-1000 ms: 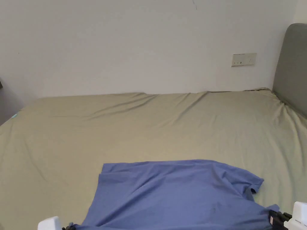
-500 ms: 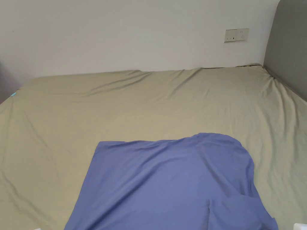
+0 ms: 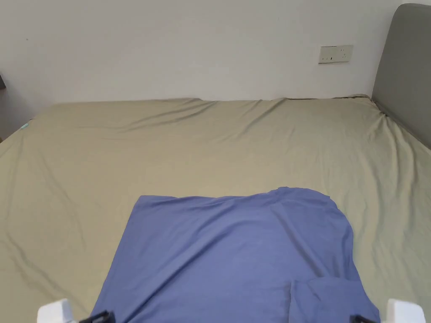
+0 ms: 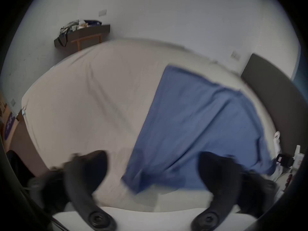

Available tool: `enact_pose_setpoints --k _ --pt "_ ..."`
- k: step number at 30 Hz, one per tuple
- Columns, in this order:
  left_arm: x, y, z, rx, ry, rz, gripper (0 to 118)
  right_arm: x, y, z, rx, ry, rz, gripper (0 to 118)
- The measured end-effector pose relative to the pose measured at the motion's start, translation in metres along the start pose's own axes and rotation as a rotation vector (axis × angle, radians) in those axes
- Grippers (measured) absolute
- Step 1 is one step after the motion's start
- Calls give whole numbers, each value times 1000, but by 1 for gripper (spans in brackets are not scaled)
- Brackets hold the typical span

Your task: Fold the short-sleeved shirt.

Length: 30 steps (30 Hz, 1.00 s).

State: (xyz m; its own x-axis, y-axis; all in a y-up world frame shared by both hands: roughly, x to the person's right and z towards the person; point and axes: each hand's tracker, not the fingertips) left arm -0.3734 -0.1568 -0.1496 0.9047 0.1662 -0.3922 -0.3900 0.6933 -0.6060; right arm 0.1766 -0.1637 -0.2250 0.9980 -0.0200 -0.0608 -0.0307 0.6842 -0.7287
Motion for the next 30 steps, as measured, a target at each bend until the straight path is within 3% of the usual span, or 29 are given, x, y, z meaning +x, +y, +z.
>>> enact_pose_setpoints --k 2,6,10,12,14,15,17,18,19,20,26,30 --pt "16 27 22 149 -69 25 118 -11 31 21 119 23 21 104" --pt "54 74 69 375 -183 -11 117 -35 80 68 365 46 50 104" --pt "92 93 104 584 -204 -138 114 -55 108 103 551 52 56 104" --pt "107 94 114 653 -188 -222 103 -64 112 116 611 44 62 102" --pt "120 89 119 709 -148 -300 100 -69 113 125 675 23 70 101" --pt "125 86 121 728 -132 -317 93 -71 113 128 694 6 78 97" --pt "132 81 124 745 -110 -314 57 -73 109 131 731 -37 102 68" --pt "132 80 121 746 -114 -309 19 -74 108 132 738 -41 106 32" --pt "132 80 121 747 -119 -300 0 -73 107 133 748 -47 110 8" --pt "132 78 122 753 -147 -290 0 -75 105 132 758 -43 114 3" --pt "123 80 114 693 -138 -299 0 -73 105 134 764 -48 112 2" --pt "108 85 91 477 -57 -256 0 -71 103 128 743 -40 106 2"
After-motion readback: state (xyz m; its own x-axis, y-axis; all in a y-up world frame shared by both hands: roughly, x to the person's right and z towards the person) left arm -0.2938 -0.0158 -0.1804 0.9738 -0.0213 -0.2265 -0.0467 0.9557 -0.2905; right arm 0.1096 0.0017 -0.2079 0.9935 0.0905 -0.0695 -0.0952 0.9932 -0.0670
